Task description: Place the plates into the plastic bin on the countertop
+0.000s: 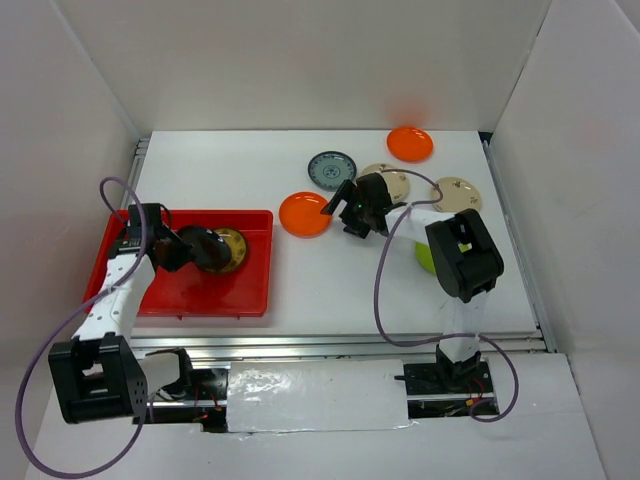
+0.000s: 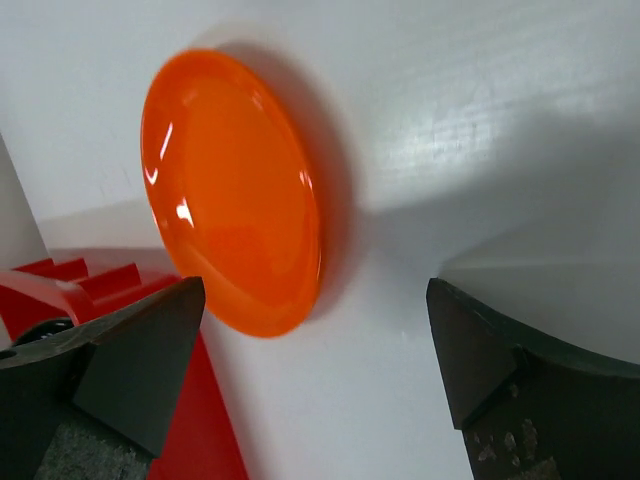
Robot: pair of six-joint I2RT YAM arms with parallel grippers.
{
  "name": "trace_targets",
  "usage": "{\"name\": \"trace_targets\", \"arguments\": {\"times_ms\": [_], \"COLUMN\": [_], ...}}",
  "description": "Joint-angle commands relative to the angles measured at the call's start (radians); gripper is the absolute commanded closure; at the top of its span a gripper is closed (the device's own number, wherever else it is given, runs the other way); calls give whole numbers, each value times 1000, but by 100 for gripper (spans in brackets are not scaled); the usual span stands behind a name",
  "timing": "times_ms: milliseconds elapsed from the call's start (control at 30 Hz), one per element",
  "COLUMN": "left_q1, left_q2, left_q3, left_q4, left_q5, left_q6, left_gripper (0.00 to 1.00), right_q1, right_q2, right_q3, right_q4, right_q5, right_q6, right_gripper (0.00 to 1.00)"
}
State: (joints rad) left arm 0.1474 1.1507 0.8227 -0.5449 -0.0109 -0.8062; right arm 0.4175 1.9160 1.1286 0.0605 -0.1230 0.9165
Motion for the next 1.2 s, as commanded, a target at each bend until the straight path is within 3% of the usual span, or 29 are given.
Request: {"name": "trace_targets", "arguments": {"times_ms": [0, 233, 300, 333, 367, 400, 500, 600, 700, 733, 833, 1000, 1033, 1167], "left_q1": [36, 32, 32, 32, 29, 24, 23, 23, 20, 20, 20, -5, -11, -75], "left_q2": [38, 136, 153, 158, 165, 167, 146, 81, 27, 9, -26, -156, -193, -218], "left_q3": [-36, -92, -91, -92, -91, -85, -70, -48, -16, -7, 26, 38, 42, 111], "left_q4": [123, 241, 246, 250, 235, 220, 149, 68, 10, -19, -84, -98, -89, -98], "left_q5": [109, 178, 178, 178, 172, 139, 79, 33, 17, 19, 17, 43, 57, 121], "left_q6": [44, 41, 39, 41, 36, 35, 32, 32, 42, 51, 70, 110, 134, 186], "left_gripper": [100, 98, 83, 70, 47, 1, 1, 1, 1, 1, 1, 1, 1, 1], "right_q1": [-14, -14, -14, -14, -14, -14, -10, -2, 0, 0, 1, 3, -2, -3], "right_q2": [55, 71, 77, 77, 81, 83, 97, 124, 149, 152, 146, 167, 166, 88], "right_q3": [63, 83, 91, 92, 94, 102, 134, 177, 195, 195, 188, 192, 189, 73], "right_q4": [-2, -42, -53, -53, -53, -53, -117, -145, -149, -151, -136, -105, -97, -3], "right_q5": [-9, 14, 23, 19, 17, 19, 16, -3, -29, -29, -46, -107, -110, -54], "right_q6": [-7, 1, 2, 2, 4, 4, 10, 10, 18, 21, 33, 45, 60, 114], "right_gripper": [0, 0, 0, 0, 0, 0, 1, 8, 25, 36, 55, 69, 97, 100]}}
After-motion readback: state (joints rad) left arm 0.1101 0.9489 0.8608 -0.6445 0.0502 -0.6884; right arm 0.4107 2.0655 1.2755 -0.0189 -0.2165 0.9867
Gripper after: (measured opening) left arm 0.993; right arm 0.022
